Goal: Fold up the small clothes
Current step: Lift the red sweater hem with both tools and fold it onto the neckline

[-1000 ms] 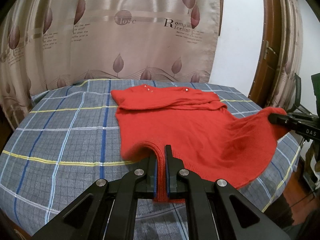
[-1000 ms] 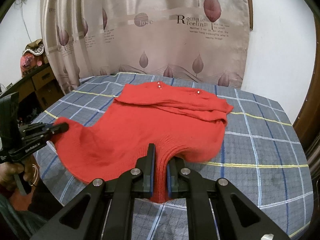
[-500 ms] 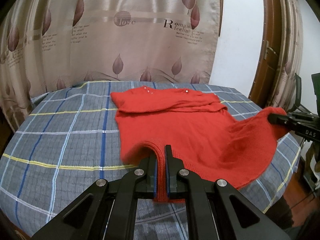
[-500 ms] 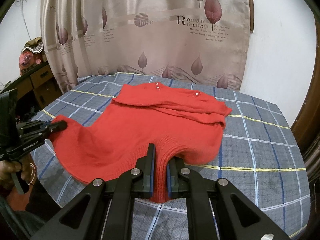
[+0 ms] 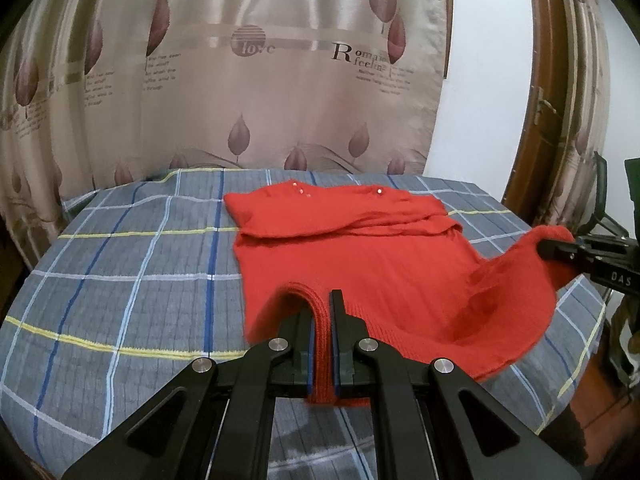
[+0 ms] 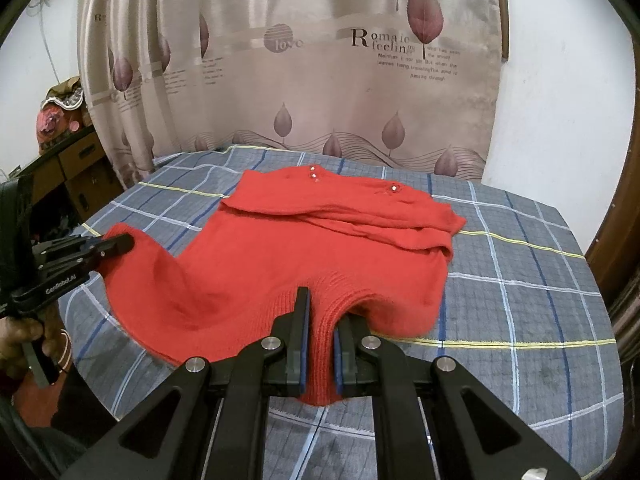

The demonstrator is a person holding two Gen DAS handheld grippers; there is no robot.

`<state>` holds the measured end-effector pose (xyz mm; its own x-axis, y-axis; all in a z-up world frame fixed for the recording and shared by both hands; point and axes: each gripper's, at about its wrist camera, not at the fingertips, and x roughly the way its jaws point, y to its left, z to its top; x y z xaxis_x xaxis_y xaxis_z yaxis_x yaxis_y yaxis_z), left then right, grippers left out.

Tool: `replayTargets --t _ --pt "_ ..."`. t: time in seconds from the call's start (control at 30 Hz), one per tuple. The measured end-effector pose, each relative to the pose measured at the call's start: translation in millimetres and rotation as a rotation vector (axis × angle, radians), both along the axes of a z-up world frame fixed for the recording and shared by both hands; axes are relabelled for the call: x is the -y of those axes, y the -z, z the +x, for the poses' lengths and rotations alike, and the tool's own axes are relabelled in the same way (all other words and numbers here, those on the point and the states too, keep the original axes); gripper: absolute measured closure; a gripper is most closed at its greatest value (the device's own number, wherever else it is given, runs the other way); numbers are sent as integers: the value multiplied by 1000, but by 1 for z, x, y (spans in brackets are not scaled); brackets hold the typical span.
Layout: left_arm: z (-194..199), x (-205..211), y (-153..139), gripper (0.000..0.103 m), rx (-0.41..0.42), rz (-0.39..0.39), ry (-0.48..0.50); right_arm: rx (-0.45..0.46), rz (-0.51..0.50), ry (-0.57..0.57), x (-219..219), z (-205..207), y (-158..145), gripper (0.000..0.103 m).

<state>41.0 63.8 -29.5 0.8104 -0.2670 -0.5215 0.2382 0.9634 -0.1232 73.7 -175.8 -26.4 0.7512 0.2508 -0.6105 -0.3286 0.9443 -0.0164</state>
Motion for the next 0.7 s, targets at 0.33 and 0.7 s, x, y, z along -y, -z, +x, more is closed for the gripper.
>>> replayTargets --t 0.33,0.7 --pt "35 4 -15 97 29 13 -5 -74 147 -6 27 54 -3 94" --pt "124 0 -25 97 37 -16 -56 -183 290 12 51 158 -2 94"
